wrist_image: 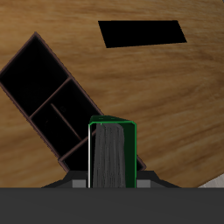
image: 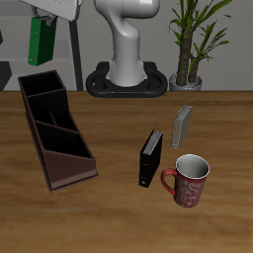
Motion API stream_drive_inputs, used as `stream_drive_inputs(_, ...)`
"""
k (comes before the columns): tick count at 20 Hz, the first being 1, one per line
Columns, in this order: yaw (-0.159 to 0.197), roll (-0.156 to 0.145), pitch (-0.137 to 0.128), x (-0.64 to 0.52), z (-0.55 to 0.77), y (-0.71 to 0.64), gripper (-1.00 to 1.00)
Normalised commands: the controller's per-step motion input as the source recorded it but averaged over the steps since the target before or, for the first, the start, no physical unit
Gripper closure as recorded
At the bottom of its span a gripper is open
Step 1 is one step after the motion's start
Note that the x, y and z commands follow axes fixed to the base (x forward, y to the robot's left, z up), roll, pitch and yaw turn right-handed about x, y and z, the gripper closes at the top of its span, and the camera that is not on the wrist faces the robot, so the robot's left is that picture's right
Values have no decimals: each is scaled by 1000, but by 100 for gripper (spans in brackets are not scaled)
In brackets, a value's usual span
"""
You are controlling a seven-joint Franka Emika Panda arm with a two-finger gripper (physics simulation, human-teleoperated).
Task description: Place the green book into the right desk caddy's right compartment
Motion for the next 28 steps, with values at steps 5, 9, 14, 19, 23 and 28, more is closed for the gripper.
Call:
stream_drive_inputs(5,18,35,18,-208,-269,105,100)
stream_drive_inputs(9,1,-25,-29,-182,-137,-54,100)
stream_drive_inputs(14,-10,-17,-1,-91,-119,-79,100)
stream_drive_inputs(19,-8,-8,-16,-45,-121,-72,100)
stream_drive_inputs(23,13,19,-6,35,-184,-33,100)
stream_drive_inputs(28,-1,-13,3,102,-213,-51,100)
